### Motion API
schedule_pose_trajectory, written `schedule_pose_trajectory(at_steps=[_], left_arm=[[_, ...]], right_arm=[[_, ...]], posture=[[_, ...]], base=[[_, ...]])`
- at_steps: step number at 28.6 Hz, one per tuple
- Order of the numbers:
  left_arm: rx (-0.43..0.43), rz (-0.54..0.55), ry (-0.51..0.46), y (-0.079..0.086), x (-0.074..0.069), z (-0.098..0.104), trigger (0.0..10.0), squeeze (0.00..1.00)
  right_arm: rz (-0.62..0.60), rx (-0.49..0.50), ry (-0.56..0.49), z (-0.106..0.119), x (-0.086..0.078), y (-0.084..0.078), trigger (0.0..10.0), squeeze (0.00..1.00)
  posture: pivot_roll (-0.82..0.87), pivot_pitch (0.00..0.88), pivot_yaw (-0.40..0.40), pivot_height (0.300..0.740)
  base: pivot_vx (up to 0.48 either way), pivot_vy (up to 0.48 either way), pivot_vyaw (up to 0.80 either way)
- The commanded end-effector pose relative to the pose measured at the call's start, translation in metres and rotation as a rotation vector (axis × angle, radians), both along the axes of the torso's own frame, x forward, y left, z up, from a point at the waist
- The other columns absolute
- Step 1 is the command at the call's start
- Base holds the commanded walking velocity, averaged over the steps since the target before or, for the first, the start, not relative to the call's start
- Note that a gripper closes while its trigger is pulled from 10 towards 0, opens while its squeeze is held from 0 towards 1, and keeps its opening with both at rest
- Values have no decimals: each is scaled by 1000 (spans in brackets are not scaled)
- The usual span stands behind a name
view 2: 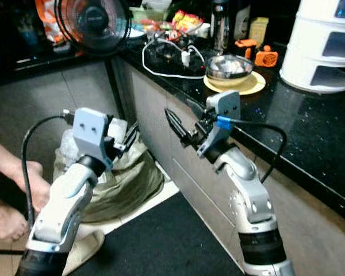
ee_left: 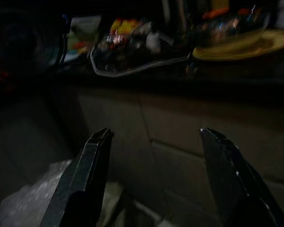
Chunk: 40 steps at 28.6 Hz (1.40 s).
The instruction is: Kitchen organization
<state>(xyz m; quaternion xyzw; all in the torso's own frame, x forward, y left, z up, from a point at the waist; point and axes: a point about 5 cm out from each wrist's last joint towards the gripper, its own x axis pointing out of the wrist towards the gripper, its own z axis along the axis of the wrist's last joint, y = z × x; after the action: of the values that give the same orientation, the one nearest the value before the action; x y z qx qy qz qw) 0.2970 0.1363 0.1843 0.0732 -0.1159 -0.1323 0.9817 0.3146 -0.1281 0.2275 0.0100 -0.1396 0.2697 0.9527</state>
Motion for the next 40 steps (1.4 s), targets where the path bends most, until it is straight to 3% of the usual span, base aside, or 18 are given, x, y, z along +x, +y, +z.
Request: schedule_pose_trajectory(at_steps=[1,8,18,29,33,40], left_arm=[[41,24,49,9,-2,-16,10000,0],[88,67,112,29,-9,-38,10000,0],[95,77,113,34,-10,-40,10000,0],[71,70,53,29,-8,-25,10000,0],[45,63,-5,26,-4,-7,10000,0],[29,59,-45,24,0,6,10000,0]], right_arm=[[-92,-42,32,-13,3,-17,10000,0],[-228,-77,114,-38,-1,-43,10000,0],[-253,-58,108,-37,1,-47,10000,0],[-206,25,52,-16,6,-42,10000,0],[-146,98,17,-3,5,-35,10000,0],[-125,106,-25,7,6,-31,10000,0]], posture=[[-15,0,45,740],[-18,0,42,740],[-16,0,40,740],[-13,0,32,740],[-11,0,33,740],[-11,0,34,740]], base=[[285,0,0],[288,0,0],[302,0,0],[321,0,0],[337,0,-600],[460,0,-343]])
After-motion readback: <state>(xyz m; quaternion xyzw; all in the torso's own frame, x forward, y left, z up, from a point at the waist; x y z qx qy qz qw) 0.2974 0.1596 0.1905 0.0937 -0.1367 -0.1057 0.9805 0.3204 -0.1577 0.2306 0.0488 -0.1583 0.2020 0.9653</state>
